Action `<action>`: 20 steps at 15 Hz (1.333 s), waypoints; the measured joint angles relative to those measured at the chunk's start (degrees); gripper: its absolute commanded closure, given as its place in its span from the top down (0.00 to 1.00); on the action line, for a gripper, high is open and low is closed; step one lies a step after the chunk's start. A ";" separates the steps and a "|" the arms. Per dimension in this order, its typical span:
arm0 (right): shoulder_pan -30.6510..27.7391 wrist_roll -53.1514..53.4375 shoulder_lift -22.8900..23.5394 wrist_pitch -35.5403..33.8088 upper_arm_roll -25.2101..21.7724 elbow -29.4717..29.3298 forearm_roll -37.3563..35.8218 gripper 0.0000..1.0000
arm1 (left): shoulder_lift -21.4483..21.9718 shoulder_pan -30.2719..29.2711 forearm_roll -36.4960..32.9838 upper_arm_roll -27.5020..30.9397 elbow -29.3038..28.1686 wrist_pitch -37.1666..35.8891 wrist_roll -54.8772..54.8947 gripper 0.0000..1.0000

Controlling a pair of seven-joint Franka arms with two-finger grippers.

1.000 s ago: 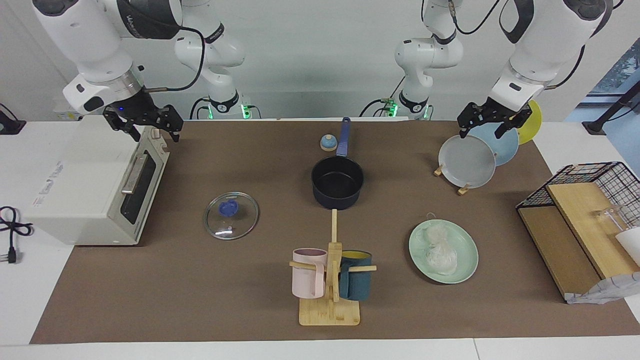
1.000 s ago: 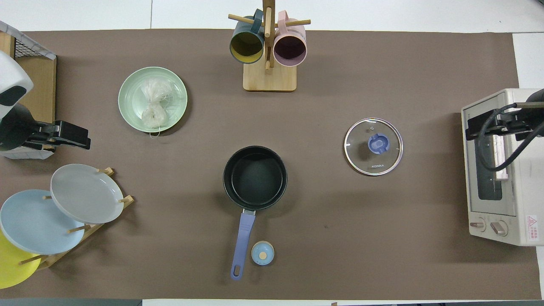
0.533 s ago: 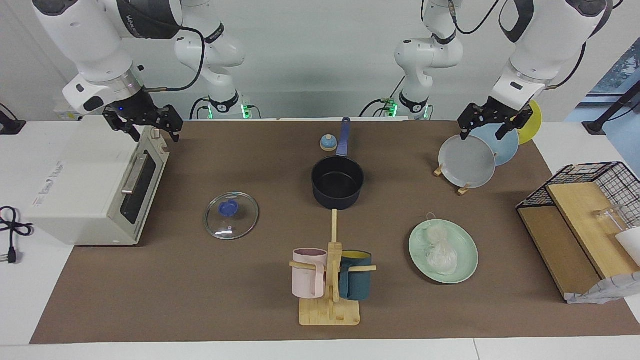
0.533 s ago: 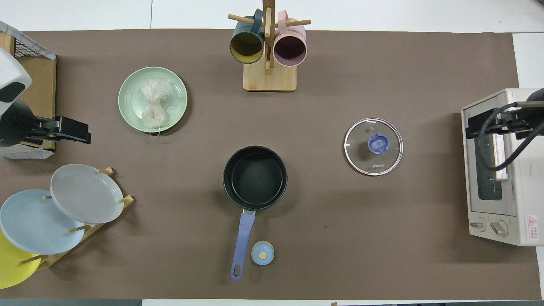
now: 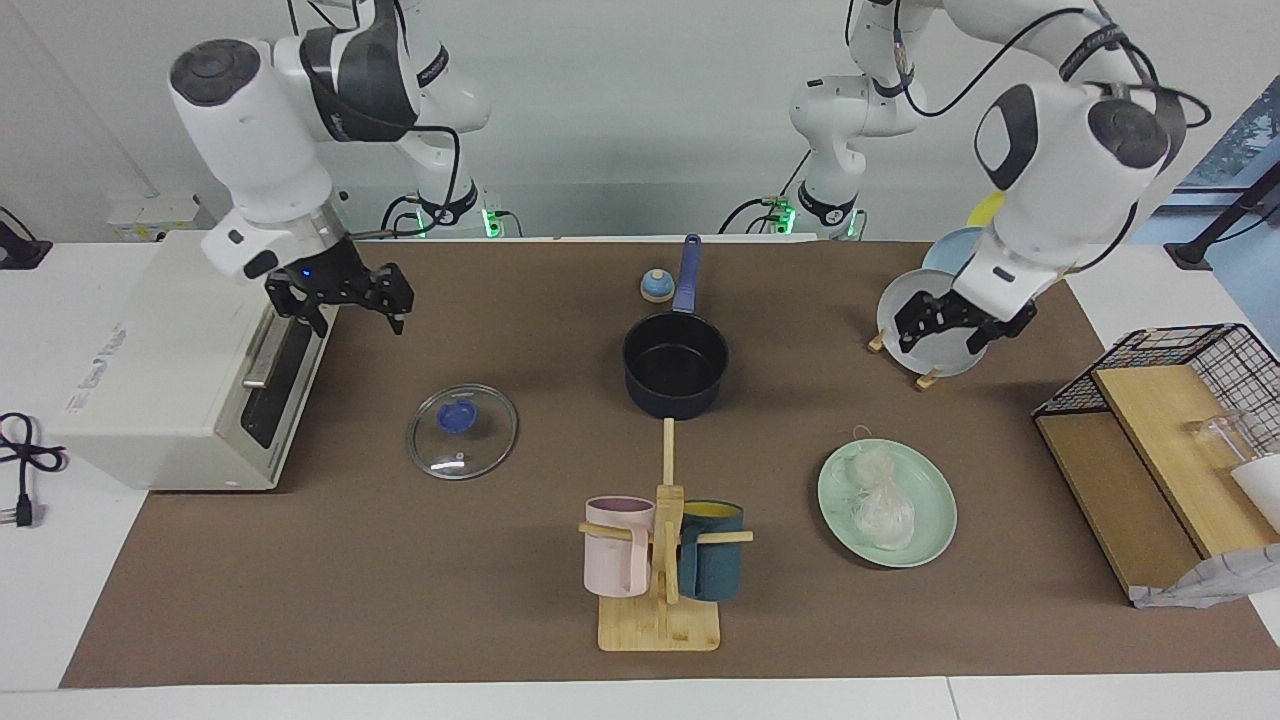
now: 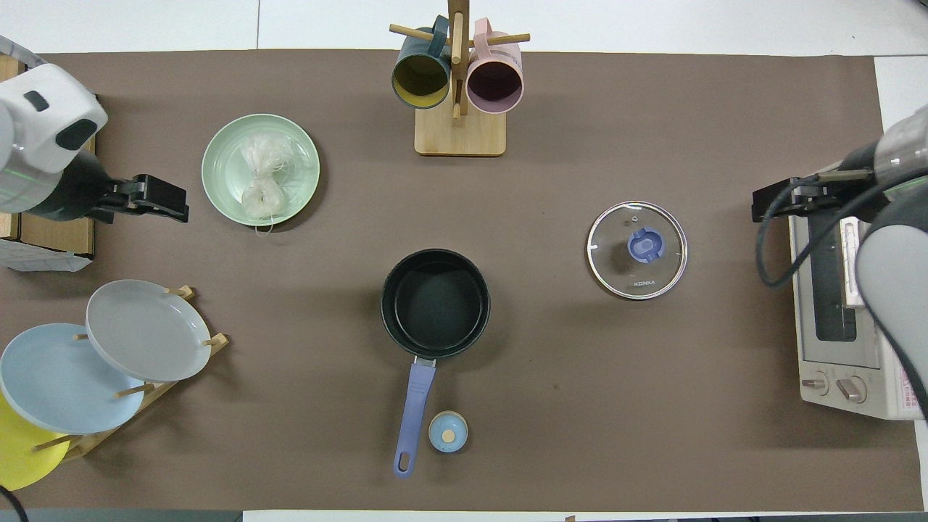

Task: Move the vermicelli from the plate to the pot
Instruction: 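Reach the left gripper to the vermicelli on the green plate and grasp it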

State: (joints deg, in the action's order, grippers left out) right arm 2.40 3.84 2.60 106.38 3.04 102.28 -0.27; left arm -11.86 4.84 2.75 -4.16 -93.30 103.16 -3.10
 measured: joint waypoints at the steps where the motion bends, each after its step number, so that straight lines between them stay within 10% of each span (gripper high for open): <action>1: 1.36 1.96 0.86 3.97 0.07 2.46 0.00 1.00 | -3.36 0.67 0.01 -0.03 0.37 3.61 -0.03 1.00; 9: 3.30 4.62 6.51 25.66 0.15 15.83 0.00 1.00 | -18.54 3.10 -4.21 -0.14 1.90 18.36 2.23 0.99; 11: 3.44 4.62 8.10 27.41 0.15 16.77 0.00 1.00 | -19.17 3.53 -4.44 -0.14 1.77 19.30 2.48 0.66; 13: 3.60 4.62 9.93 28.81 0.16 16.94 0.00 1.00 | -19.18 3.64 -4.58 -0.12 1.73 19.56 3.20 0.00; 20: 3.74 4.27 10.68 29.02 0.16 16.90 0.00 0.90 | -19.05 3.12 -4.72 0.31 5.25 15.32 6.40 0.00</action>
State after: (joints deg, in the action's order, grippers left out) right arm 6.15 8.10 13.28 135.40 3.20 119.18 -0.27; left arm -30.91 7.95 -1.97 -3.84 -88.05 118.48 3.31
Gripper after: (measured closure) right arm 0.079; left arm 0.731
